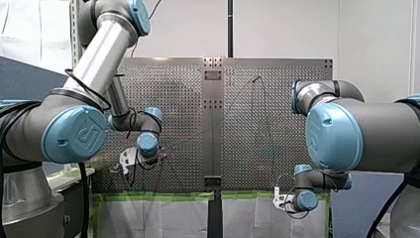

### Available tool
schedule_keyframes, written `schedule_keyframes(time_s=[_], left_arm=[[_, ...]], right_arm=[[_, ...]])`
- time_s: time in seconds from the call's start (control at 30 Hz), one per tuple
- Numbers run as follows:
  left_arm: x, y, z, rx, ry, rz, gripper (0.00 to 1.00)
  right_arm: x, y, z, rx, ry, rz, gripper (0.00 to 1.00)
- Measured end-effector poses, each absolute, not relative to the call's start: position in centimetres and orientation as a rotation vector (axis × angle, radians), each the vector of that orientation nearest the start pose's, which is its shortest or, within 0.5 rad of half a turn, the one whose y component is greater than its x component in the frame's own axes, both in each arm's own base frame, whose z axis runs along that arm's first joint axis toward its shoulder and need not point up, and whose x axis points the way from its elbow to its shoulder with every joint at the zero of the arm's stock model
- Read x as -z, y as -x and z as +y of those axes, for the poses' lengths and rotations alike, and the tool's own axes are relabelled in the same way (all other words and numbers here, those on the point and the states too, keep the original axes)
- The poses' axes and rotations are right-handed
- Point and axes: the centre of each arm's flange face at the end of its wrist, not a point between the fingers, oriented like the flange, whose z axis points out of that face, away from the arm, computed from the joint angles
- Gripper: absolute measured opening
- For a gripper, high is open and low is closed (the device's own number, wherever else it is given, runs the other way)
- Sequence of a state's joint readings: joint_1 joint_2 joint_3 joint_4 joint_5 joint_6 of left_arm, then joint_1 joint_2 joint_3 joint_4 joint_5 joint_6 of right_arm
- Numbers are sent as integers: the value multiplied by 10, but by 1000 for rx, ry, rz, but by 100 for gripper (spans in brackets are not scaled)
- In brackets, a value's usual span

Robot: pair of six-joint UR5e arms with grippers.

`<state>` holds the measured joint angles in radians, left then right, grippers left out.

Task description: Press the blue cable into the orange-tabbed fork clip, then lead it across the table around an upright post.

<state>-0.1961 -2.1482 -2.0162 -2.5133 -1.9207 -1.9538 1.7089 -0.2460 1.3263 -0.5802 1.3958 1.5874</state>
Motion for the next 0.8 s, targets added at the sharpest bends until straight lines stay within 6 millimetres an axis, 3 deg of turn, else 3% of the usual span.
schedule_keyframes(time_s=[0.13, 0.27, 0.67, 0.8], left_arm=[[-69, -459, -195, 73, 399, 1841, 0], [-65, -461, -197, 79, 387, 1822, 0], [-13, -457, -192, 44, 394, 1862, 0], [-5, -454, -192, 30, 385, 1875, 0]], right_arm=[[215, -236, -608, -1166, -1800, -1444, 0], [215, -237, -608, -1168, -1795, -1452, 0], [217, -238, -607, -1171, -1793, -1455, 0], [217, -238, -607, -1171, -1794, -1454, 0]])
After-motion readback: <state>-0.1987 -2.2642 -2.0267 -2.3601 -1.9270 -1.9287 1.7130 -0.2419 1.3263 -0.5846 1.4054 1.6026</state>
